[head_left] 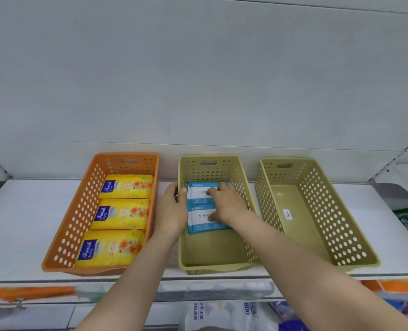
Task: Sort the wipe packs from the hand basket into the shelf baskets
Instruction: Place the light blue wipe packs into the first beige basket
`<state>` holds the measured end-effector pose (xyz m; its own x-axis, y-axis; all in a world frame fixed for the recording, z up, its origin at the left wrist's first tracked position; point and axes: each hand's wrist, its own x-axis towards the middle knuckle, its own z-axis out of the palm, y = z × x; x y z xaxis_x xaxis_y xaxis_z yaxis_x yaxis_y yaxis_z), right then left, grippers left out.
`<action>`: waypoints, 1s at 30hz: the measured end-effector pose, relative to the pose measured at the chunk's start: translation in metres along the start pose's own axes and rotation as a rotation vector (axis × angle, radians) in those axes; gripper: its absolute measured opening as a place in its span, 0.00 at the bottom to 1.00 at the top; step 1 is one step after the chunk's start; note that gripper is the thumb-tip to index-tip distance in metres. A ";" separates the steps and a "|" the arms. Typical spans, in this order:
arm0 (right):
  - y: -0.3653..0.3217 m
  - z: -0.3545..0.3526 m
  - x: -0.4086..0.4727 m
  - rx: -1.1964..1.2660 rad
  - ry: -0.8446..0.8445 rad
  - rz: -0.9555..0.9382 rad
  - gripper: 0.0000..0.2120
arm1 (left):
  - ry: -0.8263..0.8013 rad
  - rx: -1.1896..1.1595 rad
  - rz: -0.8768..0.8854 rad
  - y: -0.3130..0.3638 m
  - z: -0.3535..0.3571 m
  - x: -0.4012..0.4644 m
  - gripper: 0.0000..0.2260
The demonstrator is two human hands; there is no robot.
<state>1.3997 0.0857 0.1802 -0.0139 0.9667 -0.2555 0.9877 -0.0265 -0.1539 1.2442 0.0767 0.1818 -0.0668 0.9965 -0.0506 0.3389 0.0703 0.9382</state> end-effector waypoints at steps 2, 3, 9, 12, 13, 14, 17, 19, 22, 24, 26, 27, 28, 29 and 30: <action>-0.001 0.001 0.001 -0.016 -0.026 0.014 0.36 | 0.005 0.019 0.003 0.001 0.000 -0.001 0.04; -0.001 0.002 0.001 -0.015 -0.038 0.026 0.35 | 0.008 0.028 0.002 0.001 0.000 -0.001 0.05; 0.000 0.000 0.002 -0.002 -0.046 0.048 0.36 | 0.027 0.073 0.002 0.003 0.000 -0.003 0.05; 0.001 0.001 0.004 -0.025 -0.047 0.004 0.39 | 0.031 0.107 0.007 0.003 -0.001 -0.003 0.06; 0.000 0.002 0.004 -0.029 -0.060 -0.014 0.39 | 0.040 0.119 0.015 0.003 -0.001 -0.003 0.06; -0.001 0.003 0.005 -0.028 -0.074 -0.024 0.39 | 0.045 0.135 0.026 0.003 -0.002 -0.003 0.07; -0.004 0.000 0.006 -0.038 -0.115 -0.020 0.37 | 0.005 0.199 0.023 0.011 -0.005 -0.002 0.10; -0.007 -0.012 0.007 -0.025 -0.140 -0.011 0.34 | -0.047 0.234 0.003 0.019 -0.012 -0.002 0.13; -0.017 -0.045 0.007 0.020 -0.053 -0.040 0.29 | -0.053 0.285 0.027 0.038 -0.036 -0.001 0.23; -0.030 -0.072 0.002 0.044 0.059 -0.075 0.27 | -0.027 0.326 0.105 0.049 -0.063 -0.001 0.24; -0.051 -0.101 -0.007 0.093 0.153 -0.113 0.25 | 0.022 0.380 0.187 0.057 -0.098 -0.003 0.24; -0.064 -0.114 -0.013 0.119 0.193 -0.140 0.24 | 0.049 0.397 0.218 0.060 -0.118 -0.005 0.23; -0.079 -0.126 -0.020 0.137 0.235 -0.173 0.23 | 0.082 0.418 0.248 0.061 -0.138 -0.007 0.23; -0.094 -0.135 -0.029 0.148 0.280 -0.210 0.23 | 0.120 0.446 0.277 0.061 -0.160 -0.010 0.23; -0.111 -0.142 -0.037 0.154 0.326 -0.250 0.22 | 0.158 0.478 0.302 0.060 -0.183 -0.014 0.23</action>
<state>1.3130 0.0886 0.3426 -0.1750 0.9774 0.1183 0.9254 0.2043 -0.3193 1.0939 0.0583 0.3009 -0.0283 0.9593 0.2810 0.7478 -0.1662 0.6428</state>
